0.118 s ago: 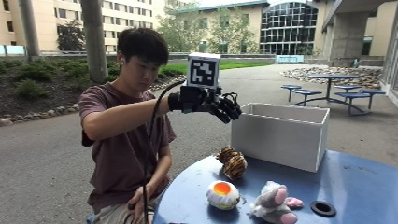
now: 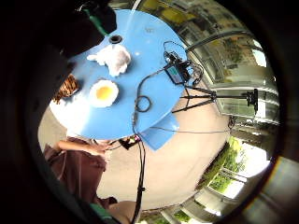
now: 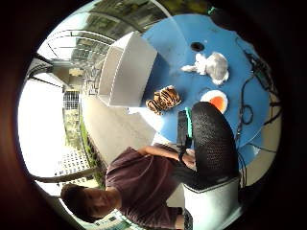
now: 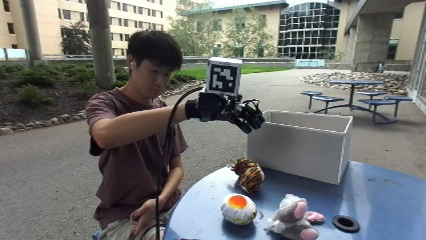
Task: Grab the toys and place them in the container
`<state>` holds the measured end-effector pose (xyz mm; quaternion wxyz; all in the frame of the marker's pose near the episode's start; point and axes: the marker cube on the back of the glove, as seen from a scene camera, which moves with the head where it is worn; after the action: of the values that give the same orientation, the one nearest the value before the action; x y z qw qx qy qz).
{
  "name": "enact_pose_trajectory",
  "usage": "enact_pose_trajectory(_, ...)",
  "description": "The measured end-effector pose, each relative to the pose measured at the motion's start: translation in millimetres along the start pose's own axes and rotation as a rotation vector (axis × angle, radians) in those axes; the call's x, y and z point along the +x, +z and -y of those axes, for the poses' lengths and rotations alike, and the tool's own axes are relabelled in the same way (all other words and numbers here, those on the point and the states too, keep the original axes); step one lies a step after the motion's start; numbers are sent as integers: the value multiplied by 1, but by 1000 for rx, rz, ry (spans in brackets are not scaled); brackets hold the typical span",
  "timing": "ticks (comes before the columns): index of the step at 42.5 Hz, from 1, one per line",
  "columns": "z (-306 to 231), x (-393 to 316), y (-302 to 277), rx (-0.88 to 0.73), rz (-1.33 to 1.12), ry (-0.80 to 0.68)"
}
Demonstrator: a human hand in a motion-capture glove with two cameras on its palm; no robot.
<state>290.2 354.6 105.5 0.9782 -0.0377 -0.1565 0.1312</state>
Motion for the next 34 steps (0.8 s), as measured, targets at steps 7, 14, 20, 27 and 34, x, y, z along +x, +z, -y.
enact_pose_trajectory(7,13,19,4,-32,-32,44)
enact_pose_trajectory(14,42,27,8,-46,-112,77)
enact_pose_trajectory(20,79,30,17,-51,-126,103)
enact_pose_trajectory(27,128,50,63,-108,-230,98)
enact_pose_trajectory(34,175,65,151,-242,-274,70)
